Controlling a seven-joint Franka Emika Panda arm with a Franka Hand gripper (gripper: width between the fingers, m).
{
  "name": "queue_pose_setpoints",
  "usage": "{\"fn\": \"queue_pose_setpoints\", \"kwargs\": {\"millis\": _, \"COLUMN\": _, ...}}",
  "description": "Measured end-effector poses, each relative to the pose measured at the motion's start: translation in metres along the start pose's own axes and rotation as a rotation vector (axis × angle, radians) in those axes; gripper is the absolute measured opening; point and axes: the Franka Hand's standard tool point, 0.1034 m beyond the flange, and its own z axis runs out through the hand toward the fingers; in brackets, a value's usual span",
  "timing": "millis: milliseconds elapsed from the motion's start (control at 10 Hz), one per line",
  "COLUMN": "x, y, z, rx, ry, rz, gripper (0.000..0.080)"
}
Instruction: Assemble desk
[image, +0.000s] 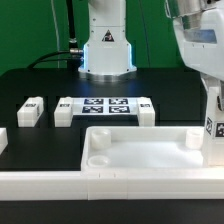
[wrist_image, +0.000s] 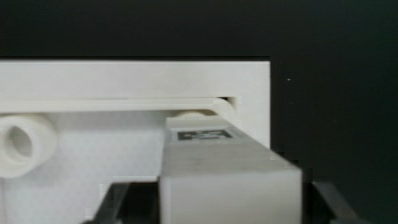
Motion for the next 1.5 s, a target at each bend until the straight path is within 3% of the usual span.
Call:
{"fn": "queue_pose_setpoints", "kwargs": {"millis": 200, "x": -0.0007, "y": 0.0006, "z": 0.0010, "rx": -0.003, "ry": 0.002, "rz": -0.050, "gripper": 0.0538}}
{"fn": "queue_pose_setpoints", "kwargs": {"millis": 300, "x": -0.0032, "y": 0.0004, "z": 0.0017, "rx": -0.021, "ry": 0.028, "rz": -0.273, "gripper": 0.0614}}
{"fn": "queue_pose_setpoints", "kwargs": {"millis": 500, "x": -0.0067, "y": -0.0011, "z": -0.0011, "rx": -0.056, "ry": 0.024, "rz": -0.595, "gripper": 0.0642}}
{"fn": "queue_pose_setpoints", "kwargs": {"millis": 900, "x": -0.0042, "y": -0.0008, "z": -0.0004, "rx": -0.066, "ry": 0.022, "rz": -0.937, "gripper": 0.0649}}
{"fn": "queue_pose_setpoints", "kwargs": {"millis": 1000, "x": -0.0020, "y": -0.0013, "z": -0.0013, "rx": -0.090, "ry": 0.043, "rz": -1.169, "gripper": 0.0649}}
{"fn": "queue_pose_setpoints", "kwargs": {"millis": 1300, "x": -0.0029, "y": -0.0010, "z": -0.0009, "rx": -0.095, "ry": 0.047, "rz": -1.182, "gripper": 0.0649}}
{"fn": "queue_pose_setpoints", "kwargs": {"millis": 1400, "x": -0.0031, "y": -0.0010, "z": -0.0009, "rx": -0.094, "ry": 0.047, "rz": -1.163, "gripper": 0.0563}}
{"fn": "queue_pose_setpoints", "kwargs": {"millis": 1500, "x": -0.0034, "y": -0.0009, "z": -0.0008, "rx": -0.092, "ry": 0.049, "rz": -1.104, "gripper": 0.0428}}
